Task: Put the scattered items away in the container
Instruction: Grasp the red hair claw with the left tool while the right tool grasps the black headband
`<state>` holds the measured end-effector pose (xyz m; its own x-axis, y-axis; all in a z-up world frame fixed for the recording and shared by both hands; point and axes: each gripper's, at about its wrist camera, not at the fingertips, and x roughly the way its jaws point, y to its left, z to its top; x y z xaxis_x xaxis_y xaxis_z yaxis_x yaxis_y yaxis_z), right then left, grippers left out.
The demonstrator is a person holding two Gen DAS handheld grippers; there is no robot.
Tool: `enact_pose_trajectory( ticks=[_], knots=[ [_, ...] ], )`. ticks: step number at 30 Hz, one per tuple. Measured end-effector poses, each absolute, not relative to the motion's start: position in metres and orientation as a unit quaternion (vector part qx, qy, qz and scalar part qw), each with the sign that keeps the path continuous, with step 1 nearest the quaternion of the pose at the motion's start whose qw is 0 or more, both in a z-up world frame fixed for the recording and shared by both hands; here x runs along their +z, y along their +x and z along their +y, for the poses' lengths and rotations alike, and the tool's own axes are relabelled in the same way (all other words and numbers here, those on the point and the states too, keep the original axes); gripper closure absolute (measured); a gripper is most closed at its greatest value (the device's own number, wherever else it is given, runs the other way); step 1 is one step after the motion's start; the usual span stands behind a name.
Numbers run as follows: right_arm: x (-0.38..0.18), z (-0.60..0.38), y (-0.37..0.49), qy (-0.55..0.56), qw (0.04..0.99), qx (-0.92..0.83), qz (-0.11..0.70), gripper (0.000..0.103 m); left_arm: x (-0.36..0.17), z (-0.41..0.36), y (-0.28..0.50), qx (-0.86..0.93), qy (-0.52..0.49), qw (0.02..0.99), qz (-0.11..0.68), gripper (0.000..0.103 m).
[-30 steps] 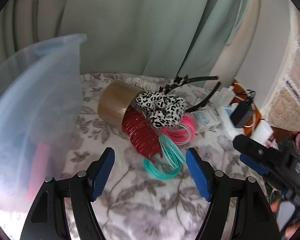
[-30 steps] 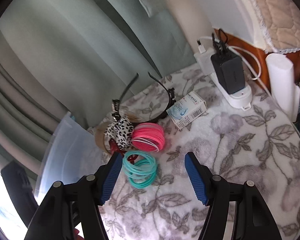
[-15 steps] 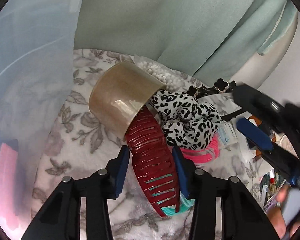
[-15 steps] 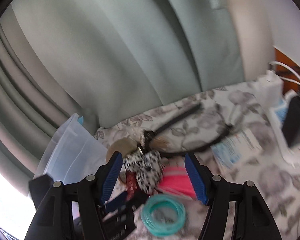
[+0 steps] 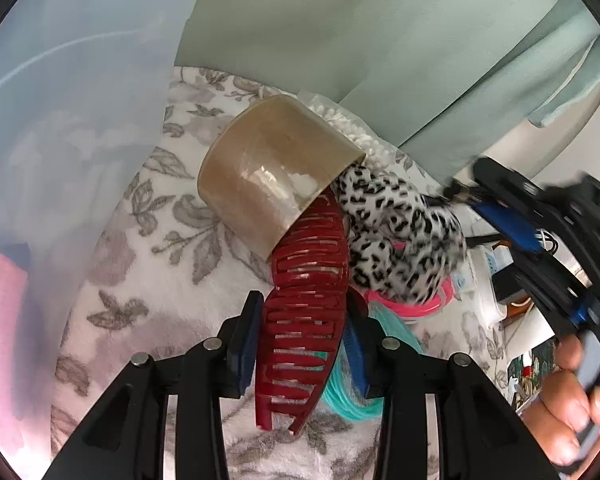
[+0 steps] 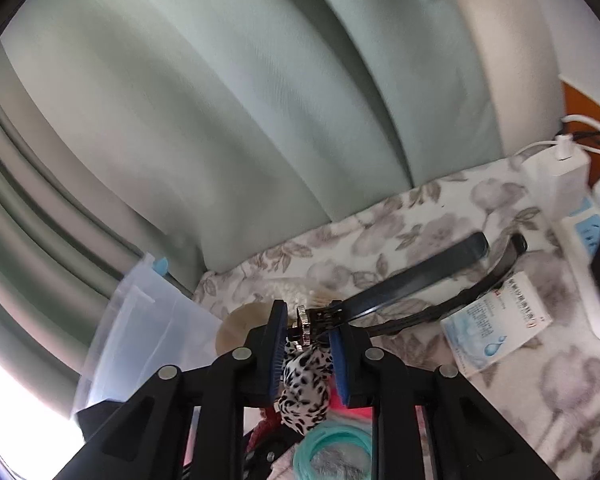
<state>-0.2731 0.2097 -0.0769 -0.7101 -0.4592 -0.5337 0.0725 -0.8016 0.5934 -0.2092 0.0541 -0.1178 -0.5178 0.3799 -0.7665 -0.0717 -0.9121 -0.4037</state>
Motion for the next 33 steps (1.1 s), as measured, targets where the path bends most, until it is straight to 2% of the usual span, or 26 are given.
enact_pose_trajectory(
  ticks=[1,13,23,33],
  knots=[
    [-0.074,0.215,-0.267,0.343,0.147,-0.884,-0.281,0.087,-0.118,0.053,-0.209,0.855,-0.474,0.131,-0.163,0.064],
    [-0.057,0.248,-0.208,0.319,0.131,-0.882,-0.32,0.088,-0.098,0.056,-0.188,0.864,-0.464,0.131,-0.147,0.065],
    [-0.019,0.247,-0.159,0.288,0.151,-0.887,-0.329,0.088,-0.05,0.055,-0.139,0.881,-0.422,0.16,-0.141,0.065],
    [0.035,0.215,-0.11,0.251,0.196,-0.898,-0.304,0.088,0.022,0.027,-0.081,0.907,-0.35,0.182,-0.147,0.065]
  ],
)
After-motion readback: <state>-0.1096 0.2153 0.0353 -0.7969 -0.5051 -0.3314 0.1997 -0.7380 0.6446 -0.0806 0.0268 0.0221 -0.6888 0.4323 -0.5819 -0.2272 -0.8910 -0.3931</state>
